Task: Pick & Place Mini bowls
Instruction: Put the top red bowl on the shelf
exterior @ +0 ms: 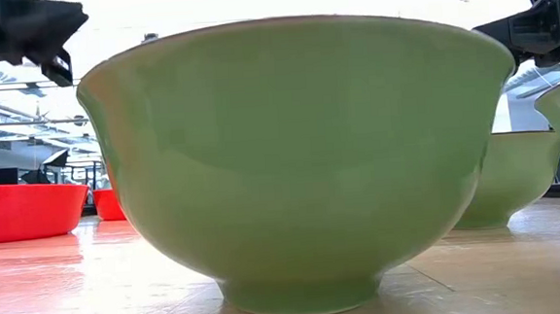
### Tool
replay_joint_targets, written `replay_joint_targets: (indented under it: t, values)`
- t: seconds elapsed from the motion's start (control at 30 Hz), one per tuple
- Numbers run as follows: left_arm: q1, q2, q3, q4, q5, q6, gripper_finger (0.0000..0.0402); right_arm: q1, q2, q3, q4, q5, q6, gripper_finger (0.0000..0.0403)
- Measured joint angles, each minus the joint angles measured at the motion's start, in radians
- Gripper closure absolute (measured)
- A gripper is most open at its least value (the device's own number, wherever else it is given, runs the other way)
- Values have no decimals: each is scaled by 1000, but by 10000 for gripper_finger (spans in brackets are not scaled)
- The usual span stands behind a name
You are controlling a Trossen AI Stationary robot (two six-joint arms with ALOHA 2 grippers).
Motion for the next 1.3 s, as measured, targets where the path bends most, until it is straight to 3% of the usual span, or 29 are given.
replay_joint_targets:
  t: [0.13,0.33,0.43,0.5,0.63,0.77,0.93,1.07,1.13,1.3]
  values:
    - [1,0,0,42,-43,-63,339,0,0,0,0,0,0,309]
    - [51,10,23,20,-397,81,339,0,0,0,0,0,0,307]
    - [90,38,115,-235,-603,-40,339,0,0,0,0,0,0,309]
    - [128,76,212,-545,-629,-183,339,0,0,0,0,0,0,309]
    - [261,209,459,-1079,-517,-633,339,0,0,0,0,0,0,307]
    - [422,395,638,-1361,-379,-757,337,0,0,0,0,0,0,309]
    - [613,631,735,-1343,-162,-641,298,0,0,0,0,0,0,307]
    - [799,810,754,-1341,-78,-564,247,0,0,0,0,0,0,309]
    - [918,873,754,-1347,13,-522,229,0,0,0,0,0,0,309]
    - [1154,990,724,-1316,245,-413,221,0,0,0,0,0,0,307]
